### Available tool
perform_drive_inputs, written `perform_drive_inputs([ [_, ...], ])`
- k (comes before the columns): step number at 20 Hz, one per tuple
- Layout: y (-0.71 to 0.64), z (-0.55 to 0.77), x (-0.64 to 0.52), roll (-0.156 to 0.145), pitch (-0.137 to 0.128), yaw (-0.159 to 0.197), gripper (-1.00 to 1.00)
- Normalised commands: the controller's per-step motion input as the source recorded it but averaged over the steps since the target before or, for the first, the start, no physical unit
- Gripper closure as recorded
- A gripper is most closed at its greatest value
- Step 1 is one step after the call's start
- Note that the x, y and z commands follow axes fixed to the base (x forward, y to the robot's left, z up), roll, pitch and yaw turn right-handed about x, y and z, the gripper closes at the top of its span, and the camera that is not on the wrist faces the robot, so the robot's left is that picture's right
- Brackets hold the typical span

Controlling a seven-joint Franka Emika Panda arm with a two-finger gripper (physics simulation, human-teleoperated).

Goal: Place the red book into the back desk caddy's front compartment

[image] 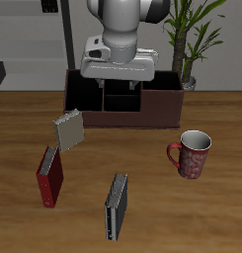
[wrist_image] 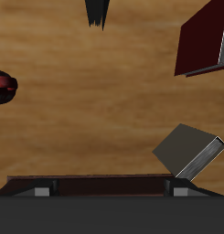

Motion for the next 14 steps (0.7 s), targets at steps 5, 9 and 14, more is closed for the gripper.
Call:
perform_drive_inputs([
  [5, 0.0, 0.0, 0.07, -0.004, 0.005, 0.015, -1.0],
  [9, -0.2, 0.09, 0.16, -0.033, -0.029, 0.057, -1.0],
  [14, -0.29, 0.19, 0.24, 0.017, -0.023, 0.052, -1.0],
])
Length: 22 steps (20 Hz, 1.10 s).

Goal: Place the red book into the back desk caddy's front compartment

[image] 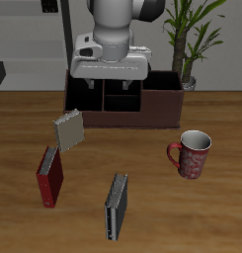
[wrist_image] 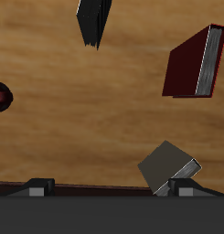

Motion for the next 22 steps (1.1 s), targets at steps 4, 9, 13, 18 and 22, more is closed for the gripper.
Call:
perform_drive_inputs([
  [4, -0.38, 0.17, 0.27, 0.053, -0.014, 0.087, -1.0],
  [9, -0.46, 0.06, 0.31, 0.081, 0.024, 0.084, -1.0],
  [13, -0.48, 0.01, 0.23, -0.047, 0.008, -0.004, -1.0],
  [18, -0.75, 0.12, 0.3, -0.081, -0.031, -0.078, -1.0],
  [22, -0.4, 0.13, 0.19, -0.028, -0.047, -0.017, -1.0],
])
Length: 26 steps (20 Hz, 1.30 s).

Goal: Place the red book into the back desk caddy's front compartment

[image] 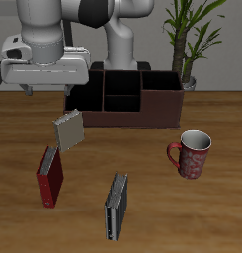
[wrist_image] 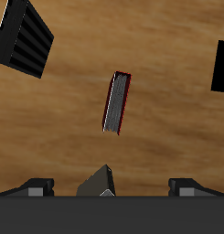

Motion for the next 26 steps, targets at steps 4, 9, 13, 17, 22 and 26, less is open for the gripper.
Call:
perform_drive_inputs([
  [4, -0.18, 0.08, 0.21, 0.0, -0.044, 0.022, -1.0],
  [9, -0.06, 0.03, 0.17, 0.012, -0.031, 0.004, -1.0],
  [13, -0.12, -0.03, 0.18, -0.001, -0.049, 0.003, -1.0],
  [17, -0.2, -0.03, 0.15, -0.011, -0.059, -0.019, -1.0],
  [22, -0.02, -0.18, 0.15, 0.002, -0.044, -0.028, -1.0],
  [26, 0.08, -0.3, 0.12, 0.02, -0.019, -0.023, -1.0],
])
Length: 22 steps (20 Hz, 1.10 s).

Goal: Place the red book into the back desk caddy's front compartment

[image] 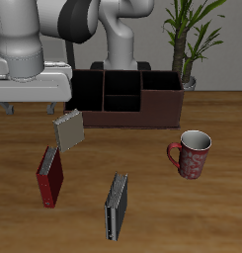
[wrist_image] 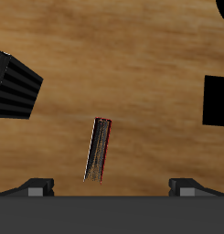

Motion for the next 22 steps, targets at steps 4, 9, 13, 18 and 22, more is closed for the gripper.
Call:
perform_drive_inputs([
  [4, -0.01, -0.25, 0.08, -0.011, -0.023, 0.018, -1.0],
  [9, 0.02, -0.26, 0.05, -0.001, -0.016, -0.002, -1.0],
  [13, -0.01, -0.3, 0.08, -0.01, -0.033, -0.051, -1.0],
  [18, 0.05, -0.36, 0.13, -0.003, 0.002, -0.066, -1.0],
  [22, 0.04, -0.27, 0.01, -0.004, 0.009, -0.043, -1.0],
])
